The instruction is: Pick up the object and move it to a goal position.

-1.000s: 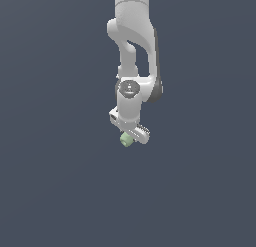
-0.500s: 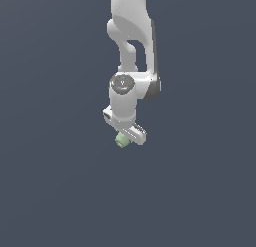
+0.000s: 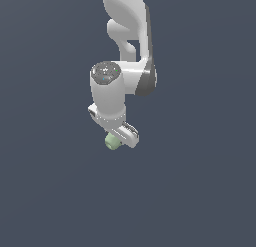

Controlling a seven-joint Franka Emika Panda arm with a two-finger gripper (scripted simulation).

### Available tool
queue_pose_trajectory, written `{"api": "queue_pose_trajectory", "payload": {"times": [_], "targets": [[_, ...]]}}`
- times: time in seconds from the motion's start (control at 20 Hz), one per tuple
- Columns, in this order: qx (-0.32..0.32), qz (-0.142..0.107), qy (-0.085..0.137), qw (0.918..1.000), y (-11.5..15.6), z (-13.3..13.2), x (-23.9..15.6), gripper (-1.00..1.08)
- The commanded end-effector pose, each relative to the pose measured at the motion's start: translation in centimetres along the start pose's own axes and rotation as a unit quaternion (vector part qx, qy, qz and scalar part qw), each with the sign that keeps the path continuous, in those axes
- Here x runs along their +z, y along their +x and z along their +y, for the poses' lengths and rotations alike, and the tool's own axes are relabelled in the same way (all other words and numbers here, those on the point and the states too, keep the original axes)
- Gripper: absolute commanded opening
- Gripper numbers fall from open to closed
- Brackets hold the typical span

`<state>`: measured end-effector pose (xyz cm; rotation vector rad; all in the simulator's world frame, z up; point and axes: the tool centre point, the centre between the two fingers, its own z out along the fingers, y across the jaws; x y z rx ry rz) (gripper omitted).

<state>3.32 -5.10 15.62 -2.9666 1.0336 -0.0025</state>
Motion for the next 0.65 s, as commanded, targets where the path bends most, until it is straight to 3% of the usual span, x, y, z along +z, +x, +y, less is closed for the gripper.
{"api": "queue_pose_trajectory", "payload": {"times": [0.0, 0.6], "targets": [[0.000, -0.001, 0.000, 1.0000, 1.1, 0.0, -1.2, -1.00], [0.000, -0.001, 0.000, 1.0000, 3.2, 0.0, -3.4, -1.00]]}}
